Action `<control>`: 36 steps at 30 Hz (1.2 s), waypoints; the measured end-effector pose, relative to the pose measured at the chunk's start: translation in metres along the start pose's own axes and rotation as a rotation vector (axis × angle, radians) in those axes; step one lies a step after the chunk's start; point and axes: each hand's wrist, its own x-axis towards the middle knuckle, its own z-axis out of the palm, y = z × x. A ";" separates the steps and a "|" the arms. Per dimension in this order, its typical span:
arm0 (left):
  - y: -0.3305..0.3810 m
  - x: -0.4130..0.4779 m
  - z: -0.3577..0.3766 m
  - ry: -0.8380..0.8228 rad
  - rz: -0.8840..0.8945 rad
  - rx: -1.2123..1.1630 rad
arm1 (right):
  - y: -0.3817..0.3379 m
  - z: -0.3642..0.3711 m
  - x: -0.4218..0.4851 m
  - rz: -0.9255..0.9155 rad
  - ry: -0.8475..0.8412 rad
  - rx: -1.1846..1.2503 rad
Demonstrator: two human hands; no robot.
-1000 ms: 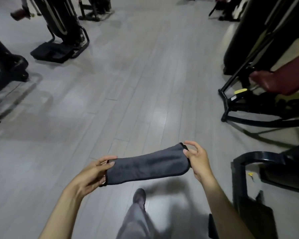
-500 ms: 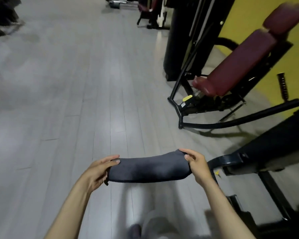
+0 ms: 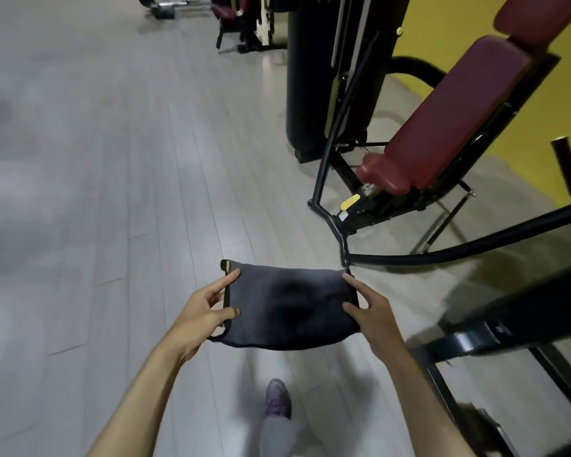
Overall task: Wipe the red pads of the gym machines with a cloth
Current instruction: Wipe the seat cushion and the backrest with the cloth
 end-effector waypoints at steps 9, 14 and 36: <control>0.105 0.138 0.037 -0.159 0.163 0.222 | -0.084 0.062 0.128 -0.213 -0.157 -0.088; 0.145 0.217 0.059 -0.210 0.208 0.242 | -0.106 0.079 0.199 -0.274 -0.136 -0.173; 0.311 0.615 0.219 -0.063 -0.090 -0.160 | -0.160 -0.032 0.536 0.050 -0.012 0.015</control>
